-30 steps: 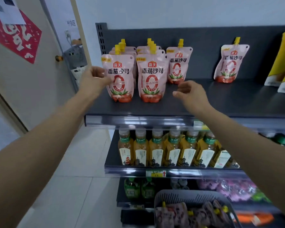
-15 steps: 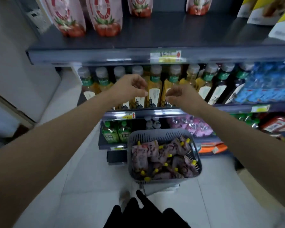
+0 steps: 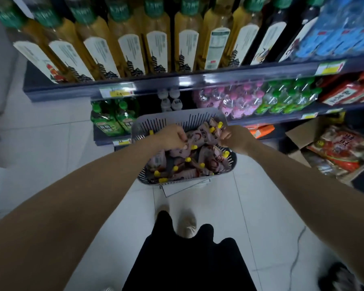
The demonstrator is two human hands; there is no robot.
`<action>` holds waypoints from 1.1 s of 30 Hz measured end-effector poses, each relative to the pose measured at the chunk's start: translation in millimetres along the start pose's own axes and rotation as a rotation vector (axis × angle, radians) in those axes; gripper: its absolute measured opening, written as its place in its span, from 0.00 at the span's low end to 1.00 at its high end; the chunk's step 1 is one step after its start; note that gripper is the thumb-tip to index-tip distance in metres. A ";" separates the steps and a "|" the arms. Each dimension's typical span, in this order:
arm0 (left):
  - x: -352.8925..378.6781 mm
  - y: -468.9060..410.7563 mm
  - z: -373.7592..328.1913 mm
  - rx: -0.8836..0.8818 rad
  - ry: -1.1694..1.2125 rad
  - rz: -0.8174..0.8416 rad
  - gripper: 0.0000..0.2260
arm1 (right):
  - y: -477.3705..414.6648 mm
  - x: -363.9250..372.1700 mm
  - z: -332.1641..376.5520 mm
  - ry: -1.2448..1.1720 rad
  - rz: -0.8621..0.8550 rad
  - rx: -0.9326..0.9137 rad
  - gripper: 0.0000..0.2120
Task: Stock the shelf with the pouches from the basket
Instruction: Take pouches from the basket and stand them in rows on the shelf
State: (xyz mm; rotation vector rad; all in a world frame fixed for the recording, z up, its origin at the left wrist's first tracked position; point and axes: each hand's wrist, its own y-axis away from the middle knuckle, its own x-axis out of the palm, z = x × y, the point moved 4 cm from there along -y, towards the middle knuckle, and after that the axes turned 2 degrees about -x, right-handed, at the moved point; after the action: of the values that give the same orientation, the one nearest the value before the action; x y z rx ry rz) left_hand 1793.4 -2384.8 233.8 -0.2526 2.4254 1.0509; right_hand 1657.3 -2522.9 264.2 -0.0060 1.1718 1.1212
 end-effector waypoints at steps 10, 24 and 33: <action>64.2 -59.6 34.0 -0.053 -0.133 0.100 0.13 | -37.1 53.3 -52.5 0.107 -0.061 0.145 0.15; 76.1 -115.8 58.2 -0.124 -0.025 -0.140 0.17 | -63.2 94.1 -88.1 0.234 0.014 0.328 0.15; 93.8 -148.7 67.2 -0.207 -0.134 -0.029 0.23 | -77.8 104.8 -91.4 0.150 -0.080 0.319 0.08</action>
State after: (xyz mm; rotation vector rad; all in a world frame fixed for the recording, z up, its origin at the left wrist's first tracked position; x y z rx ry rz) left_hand 1787.8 -2436.3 52.9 -0.2765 2.1903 1.2652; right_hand 1640.2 -2537.9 106.5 0.1100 1.4628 0.8653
